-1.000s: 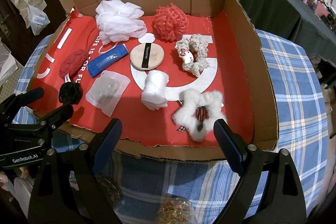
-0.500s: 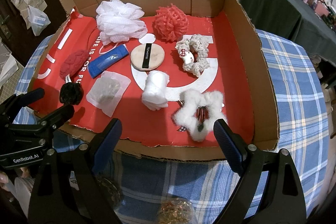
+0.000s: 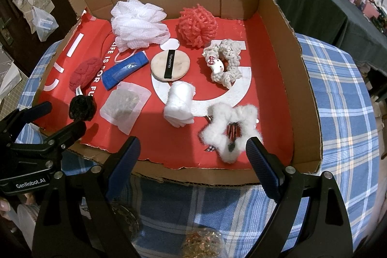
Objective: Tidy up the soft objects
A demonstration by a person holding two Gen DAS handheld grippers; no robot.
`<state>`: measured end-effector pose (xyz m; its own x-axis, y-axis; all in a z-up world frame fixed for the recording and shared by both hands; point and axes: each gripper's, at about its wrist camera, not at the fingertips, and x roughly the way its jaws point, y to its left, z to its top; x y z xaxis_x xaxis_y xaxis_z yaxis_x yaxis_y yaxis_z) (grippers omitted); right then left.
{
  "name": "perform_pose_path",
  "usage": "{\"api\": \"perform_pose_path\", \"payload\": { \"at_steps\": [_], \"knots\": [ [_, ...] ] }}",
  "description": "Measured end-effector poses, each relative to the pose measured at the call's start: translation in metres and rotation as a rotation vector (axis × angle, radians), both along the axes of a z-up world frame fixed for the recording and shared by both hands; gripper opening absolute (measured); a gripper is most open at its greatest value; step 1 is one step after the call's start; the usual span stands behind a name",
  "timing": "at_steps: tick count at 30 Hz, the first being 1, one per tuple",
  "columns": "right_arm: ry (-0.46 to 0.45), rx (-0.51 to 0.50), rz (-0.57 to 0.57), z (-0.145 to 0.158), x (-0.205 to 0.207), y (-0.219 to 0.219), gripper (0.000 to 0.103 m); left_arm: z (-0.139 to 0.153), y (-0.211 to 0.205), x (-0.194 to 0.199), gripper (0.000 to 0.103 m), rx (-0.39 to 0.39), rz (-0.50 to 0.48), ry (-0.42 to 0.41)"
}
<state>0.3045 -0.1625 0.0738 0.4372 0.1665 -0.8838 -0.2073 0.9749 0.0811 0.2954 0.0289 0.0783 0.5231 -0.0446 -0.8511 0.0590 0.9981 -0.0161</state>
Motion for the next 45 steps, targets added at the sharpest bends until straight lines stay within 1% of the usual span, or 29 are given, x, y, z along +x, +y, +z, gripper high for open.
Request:
{"api": "perform_pose_path", "payload": {
  "at_steps": [17,19,21,23,24,26,28,29,31,33,35,36,37,40,42,45],
  "knots": [
    [0.010,0.000,0.002,-0.001,0.001,0.001,0.089,-0.001,0.001,0.001,0.100,0.005,0.006,0.013],
    [0.013,-0.007,0.014,-0.001,0.002,0.003,0.089,0.000,0.002,0.001,0.100,-0.003,0.003,0.012],
    [-0.015,-0.039,0.011,0.005,0.000,0.004,0.089,0.003,0.003,0.000,0.100,-0.015,0.008,0.020],
    [-0.055,-0.047,0.009,0.016,-0.004,0.004,0.089,0.011,0.005,-0.005,0.100,-0.032,0.005,0.012],
    [-0.071,-0.038,0.002,0.023,-0.007,0.002,0.089,0.021,0.007,-0.010,0.100,-0.039,0.012,-0.016],
    [-0.114,-0.011,-0.012,0.043,-0.016,-0.005,0.089,0.039,0.010,-0.023,0.100,-0.006,0.030,-0.083],
    [-0.170,-0.010,-0.022,0.065,-0.030,-0.009,0.089,0.056,0.013,-0.036,0.100,0.013,0.031,-0.136],
    [-0.204,-0.005,-0.020,0.077,-0.041,-0.010,0.089,0.064,0.015,-0.043,0.100,0.012,0.029,-0.156],
    [-0.236,0.021,-0.014,0.093,-0.058,-0.017,0.089,0.081,0.019,-0.065,0.102,0.005,0.036,-0.210],
    [-0.268,0.050,-0.013,0.105,-0.080,-0.021,0.090,0.092,0.021,-0.083,0.103,0.000,0.042,-0.260],
    [-0.299,0.060,-0.006,0.113,-0.103,-0.022,0.094,0.101,0.021,-0.111,0.103,-0.015,0.039,-0.314],
    [-0.313,0.067,0.001,0.115,-0.114,-0.023,0.096,0.103,0.019,-0.118,0.103,-0.021,0.034,-0.326],
    [-0.329,0.076,0.012,0.116,-0.127,-0.023,0.097,0.105,0.018,-0.134,0.103,-0.036,0.022,-0.348],
    [-0.368,0.091,0.040,0.113,-0.163,-0.025,0.098,0.102,0.013,-0.166,0.103,-0.060,-0.009,-0.387],
    [-0.386,0.100,0.046,0.104,-0.183,-0.024,0.099,0.096,0.009,-0.188,0.103,-0.072,-0.018,-0.410],
    [-0.406,0.110,0.049,0.082,-0.210,-0.022,0.099,0.082,0.004,-0.212,0.103,-0.084,-0.022,-0.427]
  ]
}}
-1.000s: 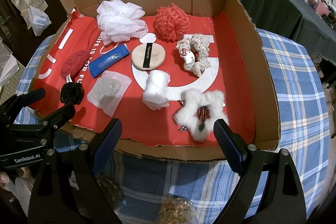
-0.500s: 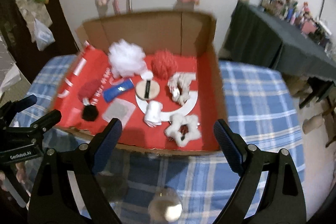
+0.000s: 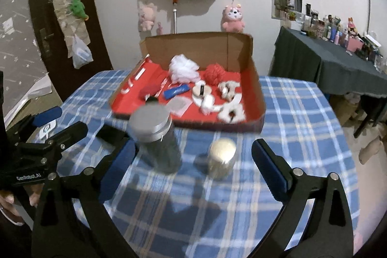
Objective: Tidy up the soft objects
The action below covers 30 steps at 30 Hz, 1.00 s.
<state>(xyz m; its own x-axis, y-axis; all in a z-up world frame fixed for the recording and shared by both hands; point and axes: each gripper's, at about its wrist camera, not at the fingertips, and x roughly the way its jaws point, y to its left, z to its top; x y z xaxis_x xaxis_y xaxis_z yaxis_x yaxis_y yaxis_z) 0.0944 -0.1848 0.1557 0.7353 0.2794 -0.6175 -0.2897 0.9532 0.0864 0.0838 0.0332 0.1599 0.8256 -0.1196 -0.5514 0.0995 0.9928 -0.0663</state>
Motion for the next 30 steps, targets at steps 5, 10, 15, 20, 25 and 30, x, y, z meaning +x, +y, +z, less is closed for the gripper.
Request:
{"api": "perform_pose_path", "payload": {
  "at_steps": [5,10,15,20,25,30],
  "knots": [
    [-0.002,-0.014,-0.043,-0.044,-0.020,0.001,0.099,-0.033,-0.009,-0.020,0.103,-0.001,-0.011,0.024],
    [0.080,-0.037,-0.075,-0.087,-0.010,-0.001,0.099,-0.077,-0.018,-0.012,0.103,0.042,0.000,0.114],
    [0.142,-0.069,-0.101,-0.120,0.000,-0.003,0.099,-0.117,-0.020,0.001,0.103,0.059,0.020,0.202],
    [0.169,-0.101,-0.128,-0.135,0.007,-0.009,0.099,-0.132,-0.016,0.011,0.103,0.071,0.057,0.238],
    [0.166,-0.118,-0.144,-0.138,0.012,-0.012,0.099,-0.136,-0.012,0.017,0.103,0.050,0.090,0.257],
    [0.169,-0.119,-0.147,-0.139,0.014,-0.013,0.101,-0.138,-0.016,0.019,0.103,0.075,0.096,0.260]
  ]
}}
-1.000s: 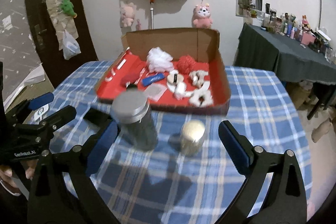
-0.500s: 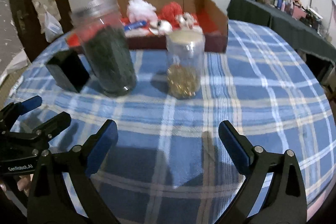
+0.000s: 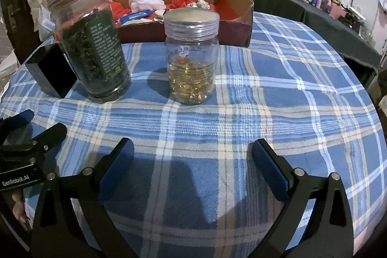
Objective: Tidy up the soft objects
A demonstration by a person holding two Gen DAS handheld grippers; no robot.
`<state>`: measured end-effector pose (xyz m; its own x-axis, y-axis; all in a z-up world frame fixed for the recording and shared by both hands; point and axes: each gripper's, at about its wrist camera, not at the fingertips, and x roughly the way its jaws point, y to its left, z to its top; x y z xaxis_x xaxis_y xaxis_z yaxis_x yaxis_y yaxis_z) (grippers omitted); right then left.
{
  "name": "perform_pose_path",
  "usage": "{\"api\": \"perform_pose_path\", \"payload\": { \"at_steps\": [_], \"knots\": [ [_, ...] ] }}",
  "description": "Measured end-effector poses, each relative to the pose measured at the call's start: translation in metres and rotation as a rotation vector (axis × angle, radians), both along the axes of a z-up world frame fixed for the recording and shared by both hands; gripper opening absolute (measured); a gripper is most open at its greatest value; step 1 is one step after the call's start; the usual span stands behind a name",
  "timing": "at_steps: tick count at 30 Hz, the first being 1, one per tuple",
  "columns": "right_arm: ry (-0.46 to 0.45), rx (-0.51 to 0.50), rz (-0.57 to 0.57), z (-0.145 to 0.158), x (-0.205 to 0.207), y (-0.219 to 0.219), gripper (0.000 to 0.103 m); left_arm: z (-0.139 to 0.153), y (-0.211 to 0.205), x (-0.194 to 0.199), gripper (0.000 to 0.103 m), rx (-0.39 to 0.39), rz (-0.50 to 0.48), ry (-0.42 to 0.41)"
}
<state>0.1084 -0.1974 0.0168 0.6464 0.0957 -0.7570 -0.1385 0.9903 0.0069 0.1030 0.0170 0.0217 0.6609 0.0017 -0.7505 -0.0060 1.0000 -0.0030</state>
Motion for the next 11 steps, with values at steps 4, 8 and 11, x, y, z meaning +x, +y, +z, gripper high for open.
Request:
{"api": "perform_pose_path", "payload": {
  "at_steps": [4,8,11],
  "knots": [
    [0.001,0.001,-0.003,-0.0005,0.0014,-0.0005,0.101,0.0000,0.0001,0.0001,0.103,-0.001,0.002,-0.002],
    [0.000,0.001,-0.002,-0.0004,0.0014,-0.0006,0.102,0.0000,0.0004,0.0004,0.103,-0.002,0.000,-0.001],
    [0.001,0.001,-0.002,-0.0004,0.0014,-0.0005,0.102,0.0001,-0.0002,0.0005,0.103,-0.003,0.000,-0.001]
  ]
}}
